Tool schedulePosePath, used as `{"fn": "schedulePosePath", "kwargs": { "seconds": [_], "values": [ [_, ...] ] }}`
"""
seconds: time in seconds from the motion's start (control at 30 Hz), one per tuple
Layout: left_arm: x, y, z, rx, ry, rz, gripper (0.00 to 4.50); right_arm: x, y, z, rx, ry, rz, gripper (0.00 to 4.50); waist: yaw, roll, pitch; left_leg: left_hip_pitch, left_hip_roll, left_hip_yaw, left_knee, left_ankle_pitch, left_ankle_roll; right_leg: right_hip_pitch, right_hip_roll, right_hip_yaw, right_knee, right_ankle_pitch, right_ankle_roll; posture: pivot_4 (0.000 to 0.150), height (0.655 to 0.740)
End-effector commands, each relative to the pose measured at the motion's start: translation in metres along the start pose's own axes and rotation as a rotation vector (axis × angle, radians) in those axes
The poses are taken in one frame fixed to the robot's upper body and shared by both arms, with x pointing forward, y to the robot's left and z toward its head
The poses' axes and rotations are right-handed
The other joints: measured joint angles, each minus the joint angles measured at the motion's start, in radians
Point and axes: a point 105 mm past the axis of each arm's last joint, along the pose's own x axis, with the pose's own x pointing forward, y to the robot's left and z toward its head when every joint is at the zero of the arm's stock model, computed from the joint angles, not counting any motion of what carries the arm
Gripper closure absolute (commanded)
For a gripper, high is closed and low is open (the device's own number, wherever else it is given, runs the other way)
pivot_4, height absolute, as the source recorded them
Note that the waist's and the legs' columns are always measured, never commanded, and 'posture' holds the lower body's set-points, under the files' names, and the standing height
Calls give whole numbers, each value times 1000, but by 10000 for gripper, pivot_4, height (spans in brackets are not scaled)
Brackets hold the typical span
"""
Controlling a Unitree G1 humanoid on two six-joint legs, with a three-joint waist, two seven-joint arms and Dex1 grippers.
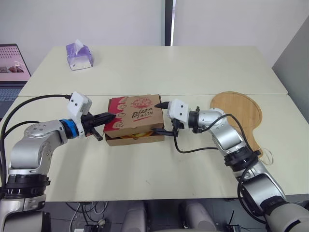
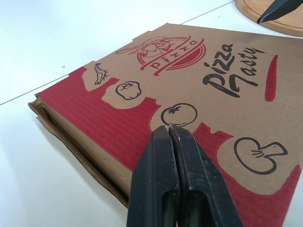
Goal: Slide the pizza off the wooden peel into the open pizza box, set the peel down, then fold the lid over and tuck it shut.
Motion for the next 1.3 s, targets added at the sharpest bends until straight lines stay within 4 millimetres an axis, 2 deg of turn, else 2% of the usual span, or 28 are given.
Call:
{"fn": "schedulePosePath", "kwargs": {
  "seconds": [0.03, 0.4, 0.6, 0.77, 0.93, 1.03, 1.1, 1.23, 1.3],
  "values": [
    [-2, -2, 4, 33, -12, -4, 45000, 1, -3, 7, -33, -22, -27, 165, 0, 0, 0, 0, 0, 0, 0, 0, 0, 0, 0, 0, 0, 0, 0, 1500, 7400],
    [-2, -3, -7, 72, 37, 0, 45000, 0, 9, 0, 4, -2, 12, 165, 0, 0, 0, 0, 0, 0, 0, 0, 0, 0, 0, 0, 0, 0, 0, 1500, 7400],
    [-1, -4, -9, 76, 42, 3, 45000, -7, 12, 0, 40, -7, 38, 165, 0, 0, 0, 0, 0, 0, 0, 0, 0, 0, 0, 0, 0, 0, 0, 1500, 7400],
    [-2, -3, -9, 77, 42, 7, 45000, -18, 4, 11, 108, -63, 29, 165, 0, 0, 0, 0, 0, 0, 0, 0, 0, 0, 0, 0, 0, 0, 0, 1500, 7400],
    [-3, -2, -8, 78, 43, 9, 45000, -38, -17, 13, 226, -102, -43, 165, 1, 0, 0, 0, 0, 0, 0, 0, 0, 0, 0, 0, 0, 0, 0, 1500, 7400],
    [-3, -3, -8, 78, 43, 9, 45000, -49, -26, 2, 225, -61, -87, 6276, 1, 0, 0, 0, 0, 0, 0, 0, 0, 0, 0, 0, 0, 0, 0, 1500, 7400],
    [-3, -3, -8, 79, 43, 9, 45000, -52, -29, -2, 217, -41, -105, 12392, 1, 0, 0, 0, 0, 0, 0, 0, 0, 0, 0, 0, 0, 0, 0, 1500, 7400],
    [-2, -3, -8, 80, 44, 6, 45000, -53, -20, -26, 121, 97, -64, 27509, 0, 0, 0, 0, 0, 0, 0, 0, 0, 0, 0, 0, 0, 0, 0, 1500, 7400],
    [-2, -3, -7, 80, 43, 4, 45000, -49, -11, -29, 118, 105, -34, 35265, 0, 0, 0, 0, 0, 1, 0, 0, 0, 0, 0, 0, 0, 0, 0, 1500, 7400]
  ]
}}
